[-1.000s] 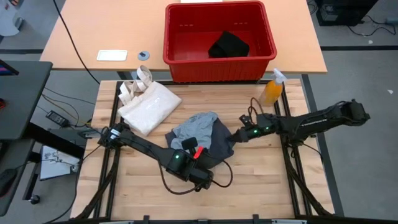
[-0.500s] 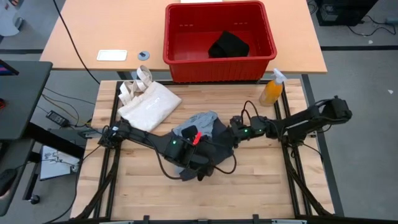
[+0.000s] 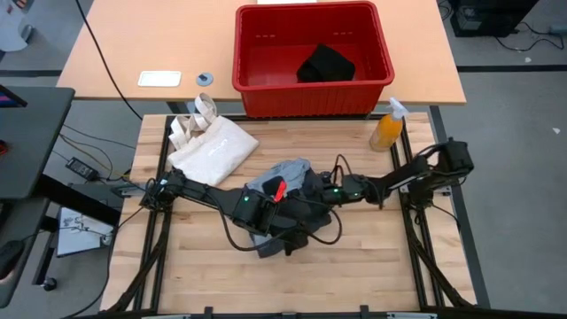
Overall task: Fold Laundry from Bin
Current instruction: Put the light gray t-shirt into the red organizer bin
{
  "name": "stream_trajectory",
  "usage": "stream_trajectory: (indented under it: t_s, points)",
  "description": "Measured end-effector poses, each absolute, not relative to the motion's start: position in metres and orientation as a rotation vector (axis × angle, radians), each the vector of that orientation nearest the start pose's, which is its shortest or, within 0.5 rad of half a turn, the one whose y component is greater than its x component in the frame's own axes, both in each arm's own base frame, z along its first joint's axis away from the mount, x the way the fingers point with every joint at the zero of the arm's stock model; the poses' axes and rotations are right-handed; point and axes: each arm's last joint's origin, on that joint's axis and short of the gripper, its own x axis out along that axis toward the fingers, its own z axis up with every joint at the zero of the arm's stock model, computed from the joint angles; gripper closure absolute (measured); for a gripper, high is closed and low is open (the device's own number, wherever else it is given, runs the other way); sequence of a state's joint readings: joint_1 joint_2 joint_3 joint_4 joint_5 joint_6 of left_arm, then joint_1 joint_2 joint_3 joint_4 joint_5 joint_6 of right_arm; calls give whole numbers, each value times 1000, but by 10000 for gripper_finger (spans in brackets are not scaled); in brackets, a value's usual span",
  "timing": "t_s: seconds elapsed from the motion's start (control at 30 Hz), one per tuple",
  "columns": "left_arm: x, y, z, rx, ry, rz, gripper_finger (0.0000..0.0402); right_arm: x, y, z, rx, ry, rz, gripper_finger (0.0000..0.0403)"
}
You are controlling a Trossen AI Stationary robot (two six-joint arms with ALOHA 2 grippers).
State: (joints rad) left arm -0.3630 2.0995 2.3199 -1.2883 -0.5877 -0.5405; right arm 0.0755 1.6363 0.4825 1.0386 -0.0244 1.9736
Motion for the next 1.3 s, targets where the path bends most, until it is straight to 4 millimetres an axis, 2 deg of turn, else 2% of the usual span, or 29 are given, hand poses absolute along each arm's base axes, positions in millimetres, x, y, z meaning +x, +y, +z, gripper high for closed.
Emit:
stream_trajectory:
  t_s: [0.2,0.33,0.5,0.7,0.9,1.07,1.2,1.3]
  points:
    - [403,-137,363,-14,871,384,384,327,17,154,1968,142,-52,16]
    - [402,-142,362,-60,907,316,384,339,9,147,1948,181,-11,20]
    - [398,-152,361,-46,913,295,384,330,8,149,1884,256,89,24]
    - [402,-158,358,-65,888,283,384,313,4,142,1934,180,-46,25]
    - [417,-163,343,-52,876,268,384,315,6,138,1926,191,-120,25]
    - [431,-165,328,-60,869,266,383,318,3,136,1834,145,-222,27]
    - [443,-163,322,-46,825,246,383,317,-2,131,1775,183,-270,49]
    - [448,-159,322,-43,806,245,374,317,-6,130,1737,224,-262,87]
